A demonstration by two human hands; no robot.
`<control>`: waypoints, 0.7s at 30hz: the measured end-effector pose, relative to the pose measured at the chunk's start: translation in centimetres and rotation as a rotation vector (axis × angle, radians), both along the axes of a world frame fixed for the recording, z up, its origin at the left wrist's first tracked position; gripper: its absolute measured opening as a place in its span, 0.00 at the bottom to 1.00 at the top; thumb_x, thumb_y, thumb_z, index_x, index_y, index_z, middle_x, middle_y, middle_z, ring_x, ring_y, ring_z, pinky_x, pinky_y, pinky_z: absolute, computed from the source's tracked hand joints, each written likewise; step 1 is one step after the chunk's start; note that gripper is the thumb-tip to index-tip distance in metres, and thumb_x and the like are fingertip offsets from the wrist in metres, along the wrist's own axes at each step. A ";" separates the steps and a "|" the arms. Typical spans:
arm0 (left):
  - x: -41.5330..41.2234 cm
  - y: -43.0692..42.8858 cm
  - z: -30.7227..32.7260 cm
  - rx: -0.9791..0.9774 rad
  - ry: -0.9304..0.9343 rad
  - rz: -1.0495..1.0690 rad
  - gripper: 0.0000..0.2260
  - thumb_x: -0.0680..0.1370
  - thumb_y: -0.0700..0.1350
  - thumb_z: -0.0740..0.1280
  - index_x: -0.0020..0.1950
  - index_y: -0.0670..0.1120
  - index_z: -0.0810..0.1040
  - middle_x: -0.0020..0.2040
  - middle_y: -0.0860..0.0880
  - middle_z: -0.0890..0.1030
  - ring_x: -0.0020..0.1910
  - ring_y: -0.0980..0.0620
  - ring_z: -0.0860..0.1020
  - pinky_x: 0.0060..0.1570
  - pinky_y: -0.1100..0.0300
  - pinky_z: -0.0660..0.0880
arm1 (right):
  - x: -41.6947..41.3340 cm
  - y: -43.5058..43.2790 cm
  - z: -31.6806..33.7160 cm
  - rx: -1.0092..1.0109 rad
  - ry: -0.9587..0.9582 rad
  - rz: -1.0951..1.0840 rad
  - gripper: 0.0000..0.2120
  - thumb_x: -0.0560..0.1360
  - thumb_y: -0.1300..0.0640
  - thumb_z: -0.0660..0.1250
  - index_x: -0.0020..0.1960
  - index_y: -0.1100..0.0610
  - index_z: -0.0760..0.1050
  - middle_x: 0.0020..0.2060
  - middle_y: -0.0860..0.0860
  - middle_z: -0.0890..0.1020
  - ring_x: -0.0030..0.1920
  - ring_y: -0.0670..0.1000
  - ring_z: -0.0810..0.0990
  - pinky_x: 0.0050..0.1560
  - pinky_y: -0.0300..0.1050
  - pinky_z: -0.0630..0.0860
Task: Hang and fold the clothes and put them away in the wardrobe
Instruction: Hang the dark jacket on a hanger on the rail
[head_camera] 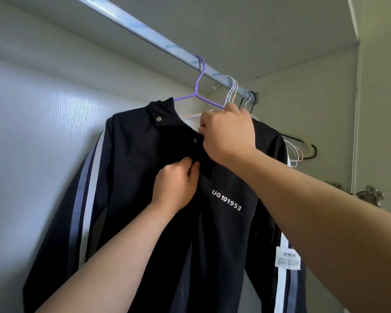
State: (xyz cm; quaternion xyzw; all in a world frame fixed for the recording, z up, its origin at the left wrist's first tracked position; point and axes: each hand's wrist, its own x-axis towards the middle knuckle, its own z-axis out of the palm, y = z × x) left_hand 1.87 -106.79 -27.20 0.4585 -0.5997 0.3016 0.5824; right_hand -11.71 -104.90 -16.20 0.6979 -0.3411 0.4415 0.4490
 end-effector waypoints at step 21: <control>-0.9 -0.2 0.0 0.131 -0.054 0.045 0.21 0.80 0.62 0.54 0.34 0.50 0.64 0.28 0.51 0.76 0.27 0.47 0.77 0.29 0.56 0.71 | -2.2 -0.5 6.4 0.221 -0.238 0.362 0.07 0.78 0.51 0.64 0.50 0.52 0.79 0.49 0.50 0.82 0.49 0.56 0.77 0.49 0.52 0.76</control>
